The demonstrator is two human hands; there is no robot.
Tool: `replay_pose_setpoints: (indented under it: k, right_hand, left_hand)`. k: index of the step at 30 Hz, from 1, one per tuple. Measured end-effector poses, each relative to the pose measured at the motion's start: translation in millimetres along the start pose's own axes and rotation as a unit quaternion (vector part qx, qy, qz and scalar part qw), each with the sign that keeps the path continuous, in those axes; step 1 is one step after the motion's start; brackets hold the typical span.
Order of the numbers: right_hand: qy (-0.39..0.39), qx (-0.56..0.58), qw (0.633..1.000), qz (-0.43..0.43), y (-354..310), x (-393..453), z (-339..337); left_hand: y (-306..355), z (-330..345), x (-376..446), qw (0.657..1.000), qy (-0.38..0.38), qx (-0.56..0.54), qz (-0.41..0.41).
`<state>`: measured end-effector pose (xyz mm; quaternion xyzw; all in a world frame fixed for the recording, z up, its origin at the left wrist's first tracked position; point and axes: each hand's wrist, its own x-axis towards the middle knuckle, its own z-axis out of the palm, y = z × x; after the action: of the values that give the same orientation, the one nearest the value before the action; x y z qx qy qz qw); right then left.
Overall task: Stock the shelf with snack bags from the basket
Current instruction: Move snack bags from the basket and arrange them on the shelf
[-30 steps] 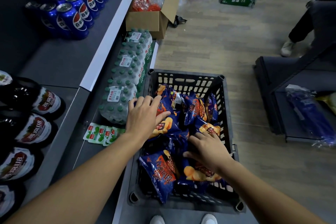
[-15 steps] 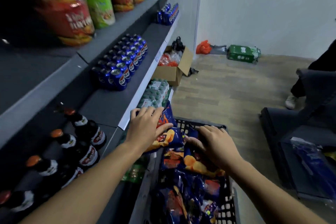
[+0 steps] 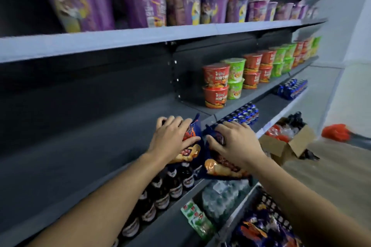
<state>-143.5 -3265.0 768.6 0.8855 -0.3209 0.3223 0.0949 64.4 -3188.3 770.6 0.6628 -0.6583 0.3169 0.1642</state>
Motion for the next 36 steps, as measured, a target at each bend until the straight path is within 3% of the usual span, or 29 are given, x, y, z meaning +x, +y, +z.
replay_pose_setpoints:
  k: [7, 12, 17, 26, 36]
  right_hand:
    - [-0.022, 0.053, 0.990, -0.132, -149.7, 71.2, -13.9]
    - [-0.037, 0.112, 0.968, -0.223, -269.1, 79.1, -13.6]
    - [-0.028, 0.151, 0.941, -0.301, -420.5, 58.2, -13.7]
    - [0.006, 0.214, 0.905, -0.368, -700.2, -9.7, -33.8]
    - [0.036, 0.275, 0.855, -0.437, -899.1, -53.9, -50.4]
  left_hand:
    - [-91.9, -109.9, -71.3, 0.986, -0.046, 0.116, -0.109]
    - [-157.2, -172.8, -165.1, 0.965, -0.044, 0.184, -0.180]
    - [-215.7, -244.5, -290.7, 0.934, -0.047, 0.238, -0.263]
    - [-309.8, -387.8, -517.1, 0.871, -0.050, 0.340, -0.350]
    - [-367.2, -490.2, -671.6, 0.808, -0.067, 0.407, -0.421]
